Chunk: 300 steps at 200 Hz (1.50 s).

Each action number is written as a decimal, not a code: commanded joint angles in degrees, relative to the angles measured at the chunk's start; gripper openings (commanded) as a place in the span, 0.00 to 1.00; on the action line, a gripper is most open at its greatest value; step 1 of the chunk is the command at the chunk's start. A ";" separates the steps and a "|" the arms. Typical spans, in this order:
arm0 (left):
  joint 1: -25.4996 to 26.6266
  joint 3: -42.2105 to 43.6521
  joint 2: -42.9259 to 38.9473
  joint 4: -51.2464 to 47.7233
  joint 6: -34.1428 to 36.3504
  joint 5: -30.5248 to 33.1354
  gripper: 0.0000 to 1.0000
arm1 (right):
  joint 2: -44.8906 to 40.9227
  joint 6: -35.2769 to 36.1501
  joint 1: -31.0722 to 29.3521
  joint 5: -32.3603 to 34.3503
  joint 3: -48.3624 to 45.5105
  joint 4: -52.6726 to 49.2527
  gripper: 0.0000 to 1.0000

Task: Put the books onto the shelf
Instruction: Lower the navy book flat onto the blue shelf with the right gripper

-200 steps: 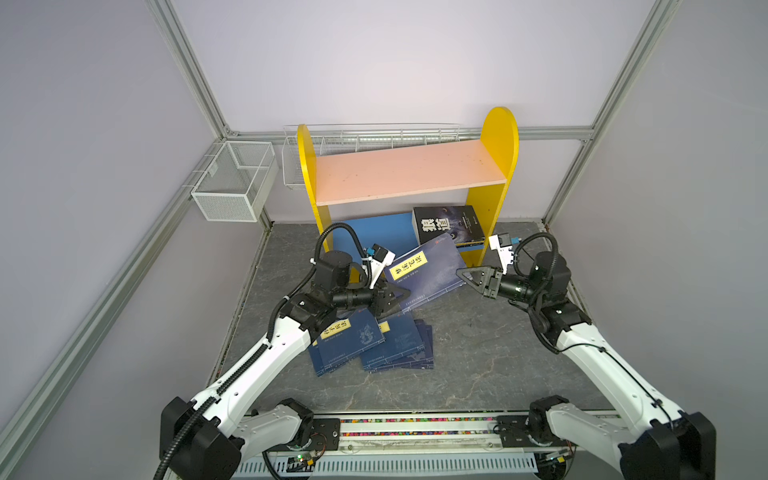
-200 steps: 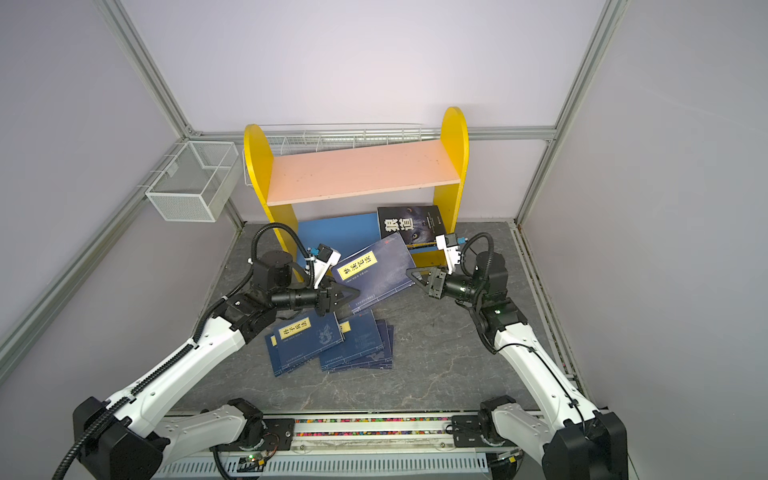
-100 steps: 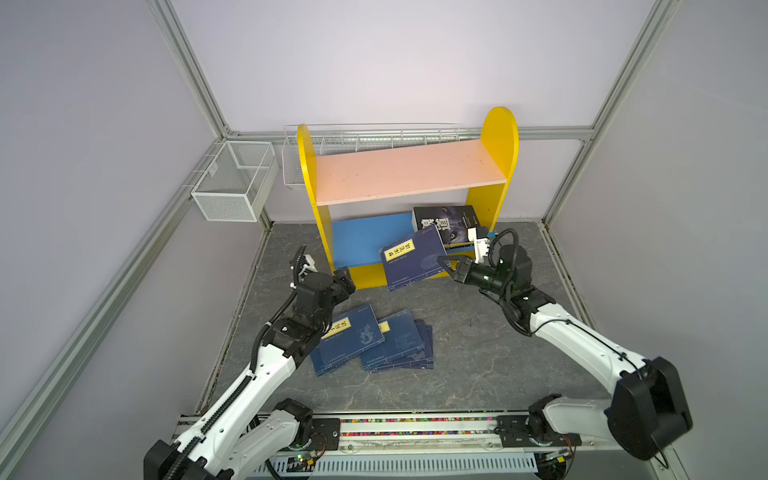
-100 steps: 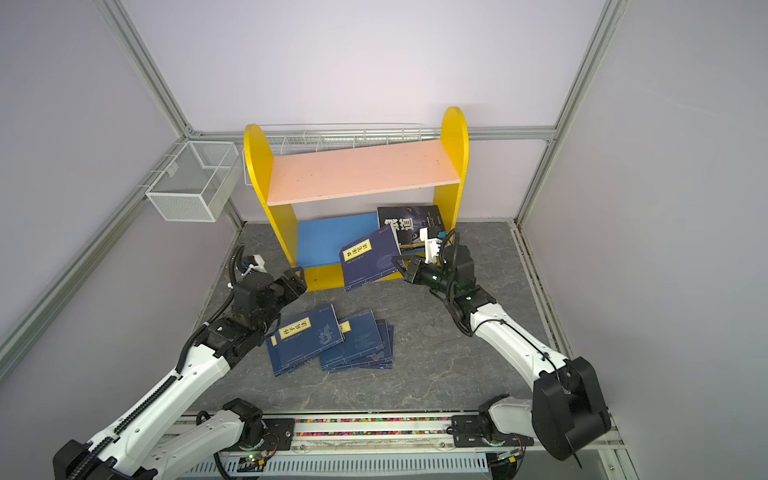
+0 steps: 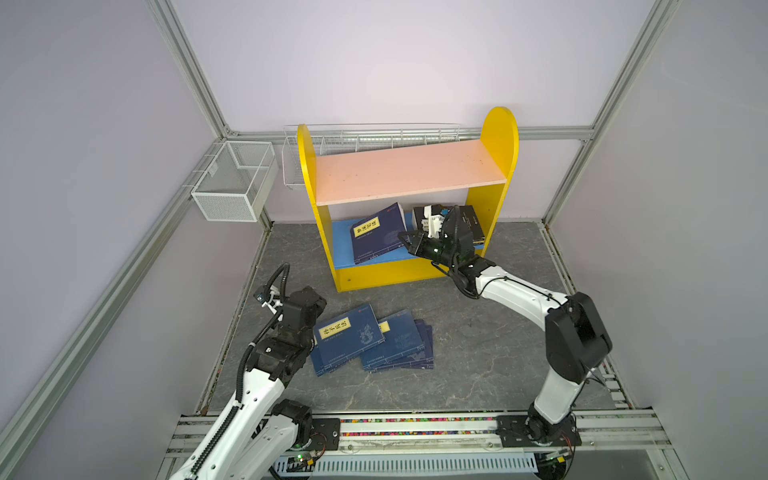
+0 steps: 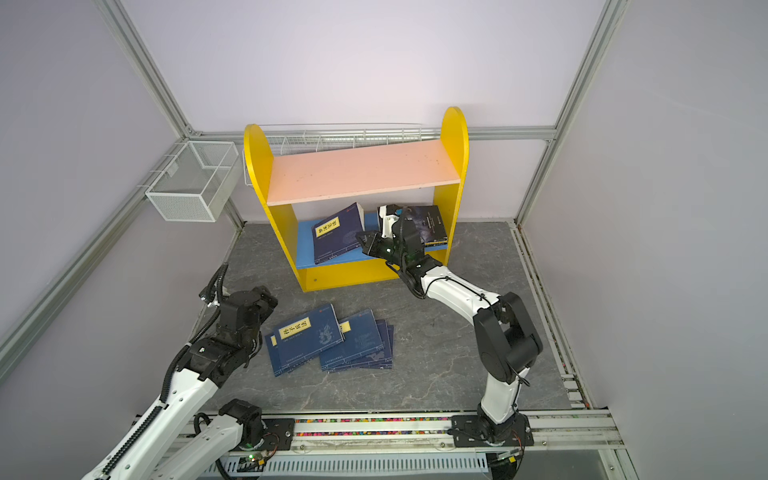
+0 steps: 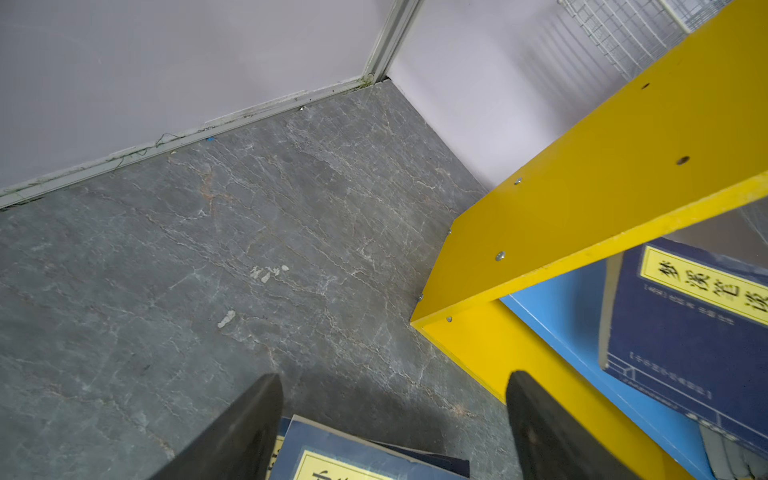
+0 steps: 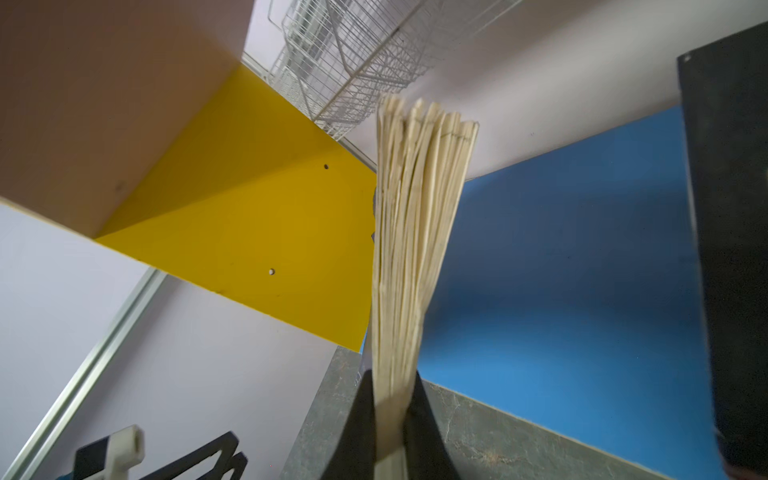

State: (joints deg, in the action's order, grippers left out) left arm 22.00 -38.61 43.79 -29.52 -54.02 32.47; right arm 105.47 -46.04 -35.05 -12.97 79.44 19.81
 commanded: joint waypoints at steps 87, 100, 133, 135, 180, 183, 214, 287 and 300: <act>-0.43 -0.15 -1.55 -3.35 -1.45 -2.63 0.84 | 11.85 -5.90 -3.07 0.20 12.06 -2.63 0.09; -0.43 -0.15 -1.59 -3.44 -1.45 -2.76 0.84 | 12.85 -6.31 -3.03 -0.29 13.00 -3.34 0.10; -0.38 0.11 -1.50 -3.27 -1.62 -3.11 0.84 | 14.35 -7.94 -3.20 -1.71 13.42 -3.71 0.10; -0.40 0.14 -1.51 -3.22 -1.68 -3.11 0.84 | 14.46 -7.99 -3.32 -1.82 13.47 -3.73 0.10; -0.38 0.30 -1.23 -2.33 -1.47 -4.18 0.84 | 14.47 -6.35 -3.67 -0.76 13.77 -6.31 0.28; -0.38 0.29 -1.25 -2.30 -1.52 -4.25 0.84 | 14.35 -6.11 -3.78 -0.36 13.86 -6.86 0.31; -0.43 0.69 -1.34 -1.52 -1.65 -4.98 0.84 | 13.80 -1.99 -4.14 2.33 16.59 -13.59 0.44; -0.38 0.55 -0.87 -0.06 -1.74 -6.14 0.84 | 15.09 7.47 -5.03 9.16 27.50 -31.72 0.86; -0.38 0.63 -0.89 0.07 -1.69 -6.32 0.84 | 15.76 8.46 -5.04 9.37 28.96 -33.71 0.88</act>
State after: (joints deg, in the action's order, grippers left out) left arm 21.85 -38.35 42.81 -29.85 -54.46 26.48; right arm 119.24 -41.69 -39.86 -6.26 105.45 -7.49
